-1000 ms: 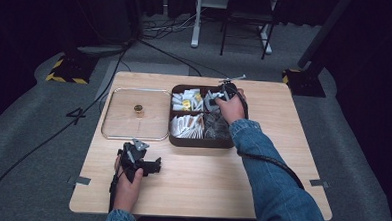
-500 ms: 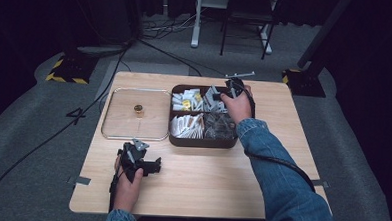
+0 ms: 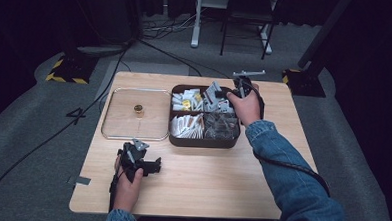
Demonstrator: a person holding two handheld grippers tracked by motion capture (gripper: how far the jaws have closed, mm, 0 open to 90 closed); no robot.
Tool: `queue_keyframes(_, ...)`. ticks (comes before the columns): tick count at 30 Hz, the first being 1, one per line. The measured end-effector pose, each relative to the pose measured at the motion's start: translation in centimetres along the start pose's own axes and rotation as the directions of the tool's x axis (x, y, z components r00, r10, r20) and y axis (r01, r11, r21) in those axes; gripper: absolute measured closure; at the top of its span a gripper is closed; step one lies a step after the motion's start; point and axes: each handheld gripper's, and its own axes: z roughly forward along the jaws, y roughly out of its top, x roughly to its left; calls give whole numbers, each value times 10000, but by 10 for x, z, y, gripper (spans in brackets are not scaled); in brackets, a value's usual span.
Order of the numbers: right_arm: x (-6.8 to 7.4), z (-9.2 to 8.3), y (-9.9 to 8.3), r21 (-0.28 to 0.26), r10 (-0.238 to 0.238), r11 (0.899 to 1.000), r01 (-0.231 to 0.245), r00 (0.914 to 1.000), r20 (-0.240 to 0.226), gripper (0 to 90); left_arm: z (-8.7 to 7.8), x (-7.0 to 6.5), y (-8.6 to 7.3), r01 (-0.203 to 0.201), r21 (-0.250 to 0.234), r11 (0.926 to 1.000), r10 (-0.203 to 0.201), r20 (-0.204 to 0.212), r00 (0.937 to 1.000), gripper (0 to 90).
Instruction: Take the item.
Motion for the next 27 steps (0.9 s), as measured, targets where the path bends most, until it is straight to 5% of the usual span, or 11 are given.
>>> queue_keyframes(15,16,-53,-16,-387,-377,9987,336,9931,-1109,893,0,0,0,4,-6,10000,-4,-3,10000,0)
queue_keyframes(27,49,-97,-50,-111,-1160,9931,1163,9696,-2157,893,0,0,0,-1,0,10000,1,-5,10000,0)
